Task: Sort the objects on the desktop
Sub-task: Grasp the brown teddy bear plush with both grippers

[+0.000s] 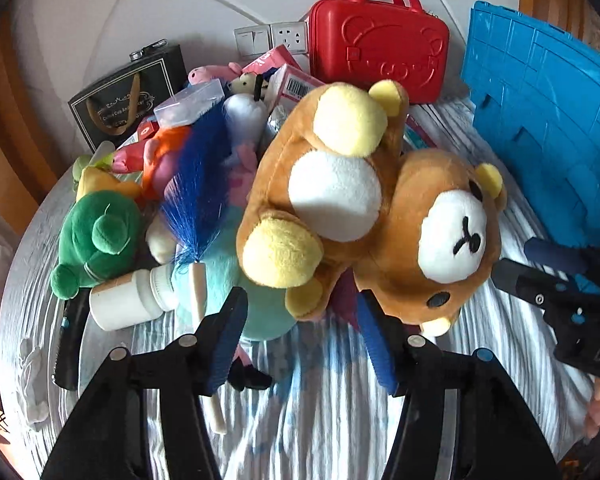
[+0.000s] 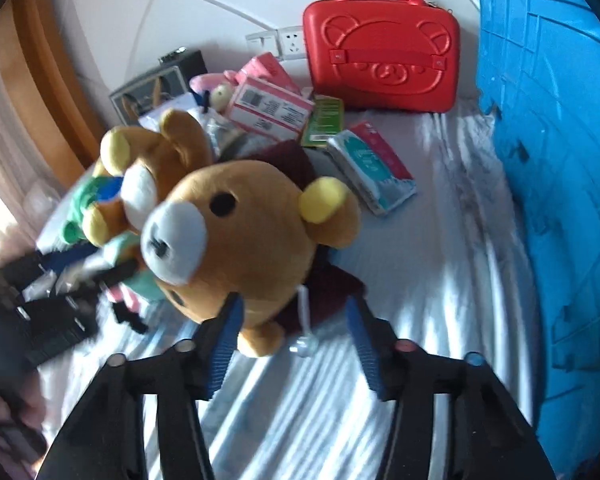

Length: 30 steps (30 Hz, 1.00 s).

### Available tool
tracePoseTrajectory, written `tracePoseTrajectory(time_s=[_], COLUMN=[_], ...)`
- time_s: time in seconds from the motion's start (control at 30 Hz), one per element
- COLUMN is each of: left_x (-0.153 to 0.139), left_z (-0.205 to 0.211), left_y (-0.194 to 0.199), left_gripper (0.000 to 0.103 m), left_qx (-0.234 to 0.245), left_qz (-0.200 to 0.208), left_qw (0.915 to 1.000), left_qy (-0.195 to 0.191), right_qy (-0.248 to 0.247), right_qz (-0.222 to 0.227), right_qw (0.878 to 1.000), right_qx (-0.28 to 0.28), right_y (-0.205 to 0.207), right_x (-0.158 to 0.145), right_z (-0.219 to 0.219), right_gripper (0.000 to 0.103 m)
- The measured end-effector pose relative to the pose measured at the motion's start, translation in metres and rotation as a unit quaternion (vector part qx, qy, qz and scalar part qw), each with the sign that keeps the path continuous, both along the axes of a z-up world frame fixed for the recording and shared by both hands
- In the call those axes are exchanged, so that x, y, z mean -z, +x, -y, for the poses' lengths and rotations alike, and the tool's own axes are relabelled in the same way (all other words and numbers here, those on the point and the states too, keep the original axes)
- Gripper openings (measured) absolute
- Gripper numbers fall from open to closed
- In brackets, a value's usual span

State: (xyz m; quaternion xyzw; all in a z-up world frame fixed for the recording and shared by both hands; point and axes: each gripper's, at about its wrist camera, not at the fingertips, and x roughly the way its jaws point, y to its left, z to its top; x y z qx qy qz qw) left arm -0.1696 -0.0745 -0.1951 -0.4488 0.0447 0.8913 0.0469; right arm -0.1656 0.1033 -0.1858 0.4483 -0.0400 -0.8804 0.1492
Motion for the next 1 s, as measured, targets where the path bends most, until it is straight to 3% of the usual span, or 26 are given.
tracePoseTrajectory(time_s=[0.13,0.23,0.3,0.53,0.6,0.7,1.0], left_x=[-0.009,-0.019,-0.023,-0.035,-0.042,-0.047,-0.023], left_z=[0.013,0.023,0.027,0.035,0.034,0.027,0.008], left_y=[0.014,0.022,0.028,0.042,0.042,0.027,-0.025], left_gripper=[0.056,0.064,0.071,0.072,0.072,0.072,0.072], left_qx=[0.008,0.017,0.021,0.049,0.056,0.058,0.062], left_qz=[-0.021,-0.037,-0.047,-0.057,-0.069,-0.076,-0.033], left_qw=[0.9997,0.9992,0.9987,0.9971,0.9960,0.9954,0.9975], left_qy=[0.007,0.005,-0.002,0.007,0.015,0.009,-0.008], right_qy=[-0.031,-0.030,-0.018,0.019,0.008,0.006,-0.028], right_qz=[-0.003,-0.014,-0.013,0.009,0.014,0.007,-0.025], right_qw=[1.000,0.999,1.000,0.999,0.999,0.998,0.993], right_qx=[-0.003,-0.006,-0.003,0.024,0.034,0.056,0.115], right_y=[0.001,0.003,0.002,0.021,0.029,0.035,0.020], right_x=[-0.006,-0.011,-0.009,-0.001,0.000,-0.007,-0.026], right_z=[0.019,0.036,0.046,0.031,0.021,0.009,-0.010], right_gripper=[0.084,0.090,0.090,0.089,0.089,0.089,0.086])
